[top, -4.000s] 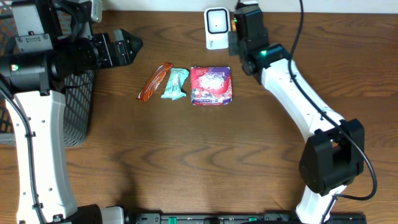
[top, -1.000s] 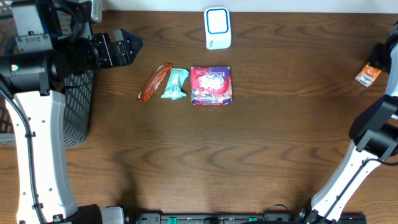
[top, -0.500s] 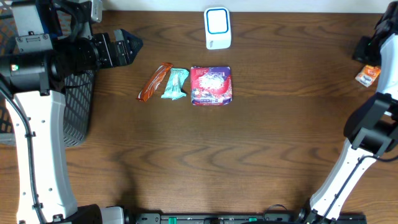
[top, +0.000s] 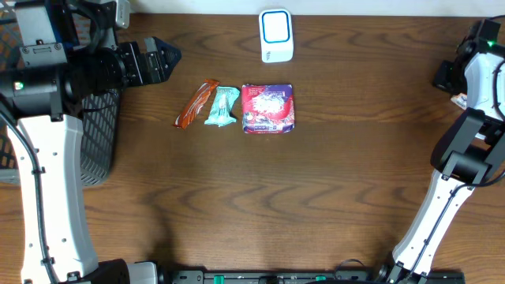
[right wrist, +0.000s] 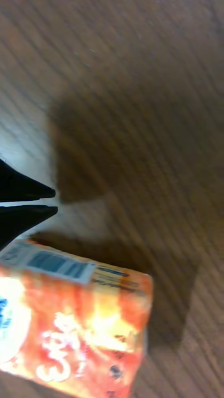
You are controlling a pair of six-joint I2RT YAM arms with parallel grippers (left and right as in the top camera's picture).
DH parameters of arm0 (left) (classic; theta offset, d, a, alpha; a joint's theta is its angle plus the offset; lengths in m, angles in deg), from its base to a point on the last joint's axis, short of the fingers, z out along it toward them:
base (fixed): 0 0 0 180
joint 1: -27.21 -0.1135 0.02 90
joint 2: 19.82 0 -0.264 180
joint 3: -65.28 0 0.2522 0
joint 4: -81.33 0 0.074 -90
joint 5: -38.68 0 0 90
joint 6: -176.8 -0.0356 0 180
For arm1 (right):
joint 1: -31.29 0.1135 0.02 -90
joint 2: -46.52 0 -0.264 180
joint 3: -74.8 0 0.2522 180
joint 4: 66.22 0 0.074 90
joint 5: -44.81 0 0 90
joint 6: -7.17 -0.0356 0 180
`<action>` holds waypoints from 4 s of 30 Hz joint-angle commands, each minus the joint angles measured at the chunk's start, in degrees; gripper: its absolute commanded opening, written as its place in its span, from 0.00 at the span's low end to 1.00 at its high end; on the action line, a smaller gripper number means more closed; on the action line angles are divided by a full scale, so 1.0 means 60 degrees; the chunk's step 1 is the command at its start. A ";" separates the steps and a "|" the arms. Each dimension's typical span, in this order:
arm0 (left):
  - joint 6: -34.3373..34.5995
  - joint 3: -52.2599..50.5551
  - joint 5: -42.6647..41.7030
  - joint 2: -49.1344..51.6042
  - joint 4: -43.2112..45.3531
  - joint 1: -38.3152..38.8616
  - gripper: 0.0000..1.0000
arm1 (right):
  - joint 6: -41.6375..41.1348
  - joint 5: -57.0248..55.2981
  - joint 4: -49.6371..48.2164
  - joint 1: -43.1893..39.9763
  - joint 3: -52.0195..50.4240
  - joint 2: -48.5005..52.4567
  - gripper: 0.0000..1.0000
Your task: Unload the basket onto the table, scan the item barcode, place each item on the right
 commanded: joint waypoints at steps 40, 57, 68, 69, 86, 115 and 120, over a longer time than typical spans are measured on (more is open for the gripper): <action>-0.0022 0.0036 -0.0091 0.0036 -0.0007 -0.0022 0.98 | 0.0248 0.7286 0.3016 0.2572 0.0084 -0.1636 0.83; -0.0022 0.0036 -0.0091 0.0036 -0.0007 -0.0022 0.98 | 0.0244 0.4863 0.2841 0.5967 0.0084 -0.1636 0.99; -0.0022 0.0036 -0.0091 0.0036 -0.0004 -0.0022 0.98 | 0.0240 0.4809 0.3009 0.6433 -0.0197 -0.1632 0.95; -0.0022 0.0036 -0.0091 0.0036 -0.0004 -0.0022 0.98 | 0.0240 0.4914 0.3042 0.6433 -0.0259 -0.1632 0.93; -0.0022 0.0036 -0.0091 0.0036 -0.0004 -0.0022 0.98 | 0.0244 0.6233 0.1530 0.6579 -0.2925 -0.1632 0.58; -0.0022 0.0036 -0.0091 0.0036 -0.0004 -0.0022 0.98 | -0.2193 -0.5778 0.4652 0.7060 -0.0146 -0.2266 0.01; -0.0022 0.0036 -0.0091 0.0036 -0.0004 -0.0022 0.98 | -0.1479 -0.5861 0.4656 0.7002 -0.0951 -0.2266 0.01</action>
